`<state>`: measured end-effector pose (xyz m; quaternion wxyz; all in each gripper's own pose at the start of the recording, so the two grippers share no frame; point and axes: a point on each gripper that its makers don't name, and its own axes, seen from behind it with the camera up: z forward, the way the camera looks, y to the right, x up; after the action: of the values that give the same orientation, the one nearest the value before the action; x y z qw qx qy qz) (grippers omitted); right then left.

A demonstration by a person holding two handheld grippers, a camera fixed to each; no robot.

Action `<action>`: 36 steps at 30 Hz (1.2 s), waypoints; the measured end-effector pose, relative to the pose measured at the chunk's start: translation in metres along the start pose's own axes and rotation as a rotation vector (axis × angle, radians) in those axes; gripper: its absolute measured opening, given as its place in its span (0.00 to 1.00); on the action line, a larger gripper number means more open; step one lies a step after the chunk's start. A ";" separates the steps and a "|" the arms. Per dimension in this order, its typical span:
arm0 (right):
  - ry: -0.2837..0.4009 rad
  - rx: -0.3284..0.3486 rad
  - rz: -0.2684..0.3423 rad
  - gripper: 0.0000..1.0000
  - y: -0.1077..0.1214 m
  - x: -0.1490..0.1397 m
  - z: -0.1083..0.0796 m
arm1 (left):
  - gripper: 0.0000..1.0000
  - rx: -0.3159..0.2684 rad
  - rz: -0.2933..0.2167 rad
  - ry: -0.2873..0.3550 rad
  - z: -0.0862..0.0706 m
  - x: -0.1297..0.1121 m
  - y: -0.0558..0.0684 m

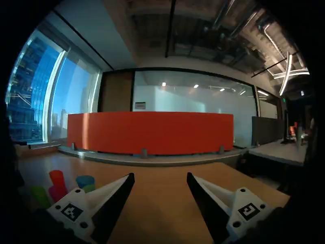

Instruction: Pour water

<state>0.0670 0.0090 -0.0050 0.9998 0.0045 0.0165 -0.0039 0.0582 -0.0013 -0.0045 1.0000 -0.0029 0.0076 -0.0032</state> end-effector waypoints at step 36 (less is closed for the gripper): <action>-0.064 0.146 0.025 1.00 -0.021 0.123 0.019 | 0.98 -0.193 -0.022 -0.050 0.023 0.140 0.020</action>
<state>0.1908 -0.0128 0.0101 0.9968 0.0775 -0.0158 0.0070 0.1984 0.0178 0.0168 0.9948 -0.0993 -0.0174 -0.0131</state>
